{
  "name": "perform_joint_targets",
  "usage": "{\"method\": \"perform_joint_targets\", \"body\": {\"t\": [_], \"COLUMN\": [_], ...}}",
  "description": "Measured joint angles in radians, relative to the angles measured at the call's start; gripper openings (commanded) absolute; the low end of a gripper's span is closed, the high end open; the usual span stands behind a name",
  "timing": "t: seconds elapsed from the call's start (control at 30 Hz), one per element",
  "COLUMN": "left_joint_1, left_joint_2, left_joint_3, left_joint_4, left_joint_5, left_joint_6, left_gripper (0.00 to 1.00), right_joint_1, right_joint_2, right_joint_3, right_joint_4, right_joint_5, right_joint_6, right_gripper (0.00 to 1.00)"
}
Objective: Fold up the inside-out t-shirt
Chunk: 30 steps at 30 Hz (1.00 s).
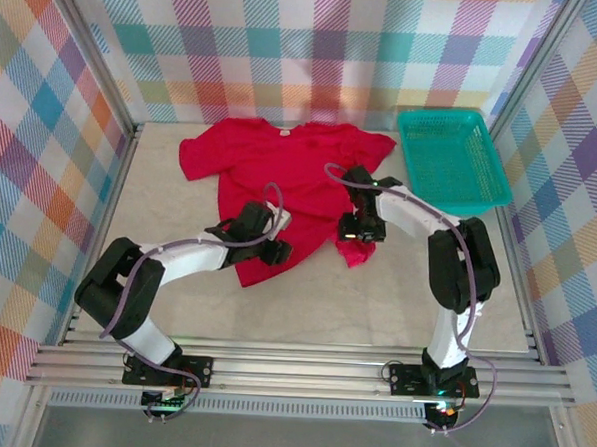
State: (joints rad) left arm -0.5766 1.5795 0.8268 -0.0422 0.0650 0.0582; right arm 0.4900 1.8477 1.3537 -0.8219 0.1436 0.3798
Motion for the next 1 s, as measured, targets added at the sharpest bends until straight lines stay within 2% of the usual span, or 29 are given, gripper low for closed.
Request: {"method": "perform_joint_targets", "body": {"t": [0.1,0.27,0.43,0.53,0.63,0.73,0.87,0.97,1.0], "left_joint_1": [0.045,0.066,0.089,0.114,0.131,0.142,0.165,0.184,0.190], "left_joint_2": [0.000,0.004,0.074,0.094,0.095,0.095,0.095,0.094,0.093], "left_joint_3": [0.022,0.064,0.166,0.179,0.179,0.176,0.157,0.144,0.143], "left_joint_4": [-0.028,-0.086,-0.180,-0.216,-0.248,-0.252,-0.253,-0.266,-0.273], "left_joint_5": [0.001,0.018,0.070,0.095,0.112,0.128,0.137,0.136,0.135], "left_joint_6": [-0.067,-0.135,-0.196,-0.224,-0.246,-0.261,-0.282,-0.295,-0.299], "left_gripper": [0.56,0.56,0.54,0.54,0.53,0.52,0.52,0.52,0.52], "right_joint_1": [0.000,0.000,0.000,0.000,-0.002,-0.001,-0.005,-0.006,-0.005], "right_joint_2": [-0.100,-0.213,-0.158,-0.107,-0.095,-0.079,-0.047,-0.025,-0.019], "right_joint_3": [-0.097,-0.239,-0.319,-0.320,-0.307,-0.285,-0.248,-0.218,-0.207], "right_joint_4": [0.008,0.056,0.132,0.181,0.171,0.146,0.109,0.088,0.102], "right_joint_5": [-0.014,-0.112,-0.190,-0.200,-0.196,-0.185,-0.161,-0.149,-0.148], "right_joint_6": [0.001,0.011,0.049,0.067,0.080,0.084,0.082,0.068,0.059], "right_gripper": [0.61,0.61,0.55,0.49,0.48,0.31,0.20,0.03,0.00]}}
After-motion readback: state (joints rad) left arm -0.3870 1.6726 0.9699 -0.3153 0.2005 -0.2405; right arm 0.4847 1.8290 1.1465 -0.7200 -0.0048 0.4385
